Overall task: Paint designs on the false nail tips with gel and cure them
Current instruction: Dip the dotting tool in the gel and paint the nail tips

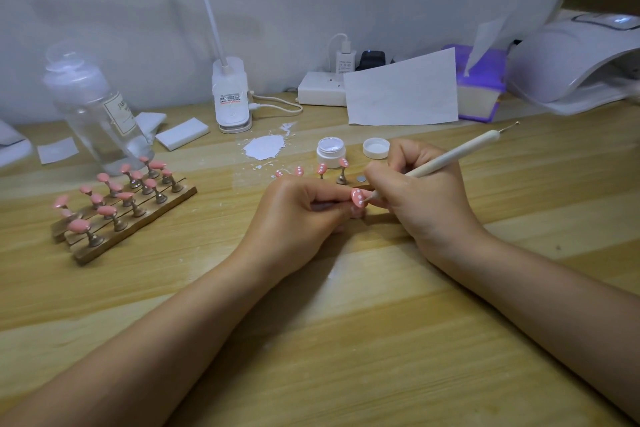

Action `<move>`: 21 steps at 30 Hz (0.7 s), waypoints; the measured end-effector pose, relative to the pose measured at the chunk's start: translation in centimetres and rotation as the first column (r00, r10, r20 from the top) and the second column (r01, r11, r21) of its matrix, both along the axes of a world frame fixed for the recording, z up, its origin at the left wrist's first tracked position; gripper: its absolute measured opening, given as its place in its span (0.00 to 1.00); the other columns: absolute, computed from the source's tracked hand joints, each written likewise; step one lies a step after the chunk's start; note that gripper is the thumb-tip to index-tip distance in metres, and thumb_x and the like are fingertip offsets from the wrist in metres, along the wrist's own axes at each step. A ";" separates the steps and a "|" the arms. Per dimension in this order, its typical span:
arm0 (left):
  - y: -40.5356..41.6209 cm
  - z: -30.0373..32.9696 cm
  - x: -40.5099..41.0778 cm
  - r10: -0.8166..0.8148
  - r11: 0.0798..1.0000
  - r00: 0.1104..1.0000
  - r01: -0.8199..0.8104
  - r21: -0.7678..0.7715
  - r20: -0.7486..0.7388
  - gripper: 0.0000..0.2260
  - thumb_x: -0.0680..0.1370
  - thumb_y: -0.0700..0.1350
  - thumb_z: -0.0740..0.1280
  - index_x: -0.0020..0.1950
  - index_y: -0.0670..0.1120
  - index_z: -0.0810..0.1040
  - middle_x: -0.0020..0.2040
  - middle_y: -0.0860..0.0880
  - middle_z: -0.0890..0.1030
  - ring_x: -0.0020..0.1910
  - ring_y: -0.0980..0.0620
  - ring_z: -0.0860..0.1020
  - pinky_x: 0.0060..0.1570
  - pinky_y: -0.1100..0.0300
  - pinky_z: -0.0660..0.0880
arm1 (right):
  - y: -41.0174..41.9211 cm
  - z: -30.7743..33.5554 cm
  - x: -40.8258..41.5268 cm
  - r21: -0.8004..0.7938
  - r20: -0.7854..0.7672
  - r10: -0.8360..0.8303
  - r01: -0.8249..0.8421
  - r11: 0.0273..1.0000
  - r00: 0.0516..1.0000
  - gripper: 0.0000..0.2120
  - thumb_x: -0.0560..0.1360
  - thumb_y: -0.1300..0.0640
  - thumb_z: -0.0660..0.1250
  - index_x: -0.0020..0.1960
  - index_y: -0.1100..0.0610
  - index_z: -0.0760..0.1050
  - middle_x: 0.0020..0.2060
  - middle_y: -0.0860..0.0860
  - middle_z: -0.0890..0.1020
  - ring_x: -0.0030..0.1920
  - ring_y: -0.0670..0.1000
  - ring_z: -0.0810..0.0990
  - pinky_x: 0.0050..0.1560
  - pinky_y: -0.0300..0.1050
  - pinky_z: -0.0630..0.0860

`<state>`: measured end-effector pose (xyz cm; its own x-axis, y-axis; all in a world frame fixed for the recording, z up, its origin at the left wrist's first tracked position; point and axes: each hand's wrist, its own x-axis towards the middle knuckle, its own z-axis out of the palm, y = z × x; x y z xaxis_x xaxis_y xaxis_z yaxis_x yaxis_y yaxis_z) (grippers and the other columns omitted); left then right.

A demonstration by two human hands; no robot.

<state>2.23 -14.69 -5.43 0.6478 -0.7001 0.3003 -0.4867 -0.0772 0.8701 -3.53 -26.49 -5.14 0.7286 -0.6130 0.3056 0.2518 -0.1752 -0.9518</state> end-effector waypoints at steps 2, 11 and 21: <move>0.0 0.0 0.0 0.001 1.000 1.000 -0.001 0.006 0.004 0.10 0.71 0.35 0.70 0.47 0.49 0.82 0.30 0.64 0.79 0.28 0.72 0.73 0.35 0.81 0.67 | -0.1 0.0 0.0 0.041 0.016 0.013 -0.013 0.999 1.000 0.18 0.61 0.61 0.66 0.22 0.52 0.59 0.20 0.46 0.60 0.29 0.51 0.63 0.34 0.47 0.72; 0.0 -0.1 0.0 -0.007 1.000 1.000 0.007 0.003 0.007 0.05 0.72 0.37 0.70 0.46 0.41 0.84 0.36 0.55 0.83 0.28 0.71 0.72 0.34 0.79 0.67 | -0.2 -0.2 0.1 0.113 0.066 0.053 -0.060 0.992 0.996 0.20 0.67 0.70 0.66 0.25 0.56 0.59 0.19 0.46 0.61 0.20 0.40 0.66 0.25 0.34 0.74; -0.1 -0.2 0.0 0.008 1.000 1.000 -0.008 0.015 0.029 0.05 0.72 0.35 0.70 0.45 0.40 0.84 0.29 0.63 0.79 0.28 0.72 0.72 0.38 0.85 0.64 | 0.0 0.0 0.1 0.131 0.083 0.060 -0.071 0.989 0.995 0.19 0.67 0.70 0.66 0.26 0.57 0.59 0.20 0.49 0.61 0.19 0.40 0.67 0.24 0.34 0.74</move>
<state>2.27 -14.81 -5.60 0.6444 -0.6998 0.3082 -0.5111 -0.0944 0.8543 -3.44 -26.48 -5.18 0.7453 -0.6041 0.2822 0.3339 -0.0283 -0.9422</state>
